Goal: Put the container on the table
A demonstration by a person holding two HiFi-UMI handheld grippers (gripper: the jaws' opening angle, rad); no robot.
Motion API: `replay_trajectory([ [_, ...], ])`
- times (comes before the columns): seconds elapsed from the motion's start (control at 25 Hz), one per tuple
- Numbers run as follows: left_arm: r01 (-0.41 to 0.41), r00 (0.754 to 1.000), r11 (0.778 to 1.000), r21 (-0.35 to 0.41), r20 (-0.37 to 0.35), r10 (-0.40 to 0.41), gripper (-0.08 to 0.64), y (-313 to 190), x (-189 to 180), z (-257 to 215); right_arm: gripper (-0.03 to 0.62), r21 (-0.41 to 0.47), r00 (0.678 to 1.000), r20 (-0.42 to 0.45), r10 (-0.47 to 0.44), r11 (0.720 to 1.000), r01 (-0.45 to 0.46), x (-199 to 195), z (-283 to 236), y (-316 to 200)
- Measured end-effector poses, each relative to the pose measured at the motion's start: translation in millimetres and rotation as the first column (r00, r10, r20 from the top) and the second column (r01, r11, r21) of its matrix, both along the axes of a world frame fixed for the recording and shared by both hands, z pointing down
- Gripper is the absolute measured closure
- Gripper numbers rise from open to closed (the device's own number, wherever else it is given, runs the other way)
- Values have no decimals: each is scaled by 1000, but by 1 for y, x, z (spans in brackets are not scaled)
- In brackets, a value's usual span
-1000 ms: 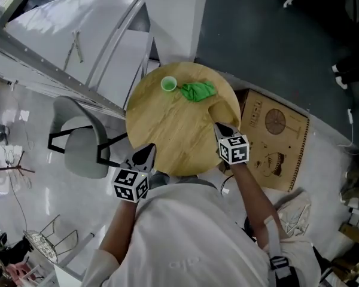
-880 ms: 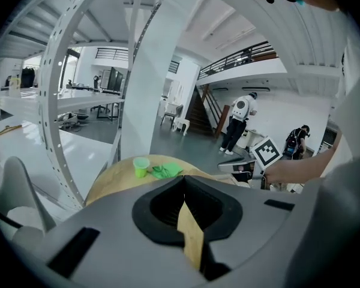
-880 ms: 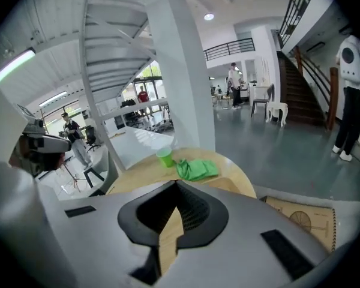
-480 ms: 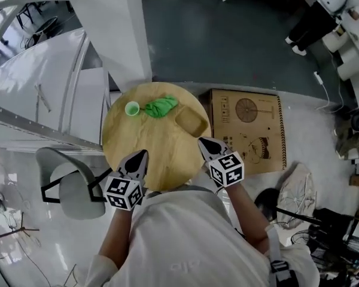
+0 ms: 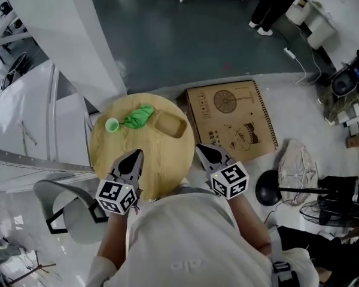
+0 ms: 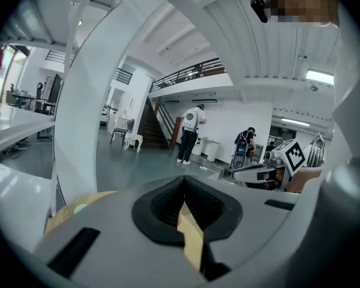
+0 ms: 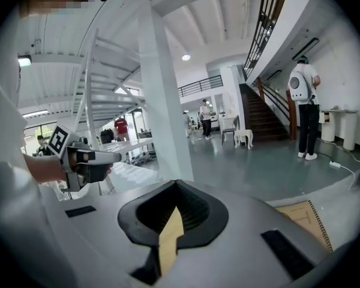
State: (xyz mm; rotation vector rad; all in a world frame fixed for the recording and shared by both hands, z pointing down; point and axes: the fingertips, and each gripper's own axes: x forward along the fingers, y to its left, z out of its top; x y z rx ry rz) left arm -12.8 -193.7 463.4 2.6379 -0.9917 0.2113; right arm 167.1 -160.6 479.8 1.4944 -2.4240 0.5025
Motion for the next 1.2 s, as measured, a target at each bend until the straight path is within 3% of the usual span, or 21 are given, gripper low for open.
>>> replay_trajectory([
  [0.48, -155, 984, 984, 86, -73, 161, 543, 10, 31, -37, 567, 133, 988, 17, 151, 979, -152, 33, -39, 34],
  [1.2, -193, 978, 980, 57, -72, 197, 543, 15, 27, -23, 568, 129, 983, 4, 184, 975, -183, 20, -37, 47],
])
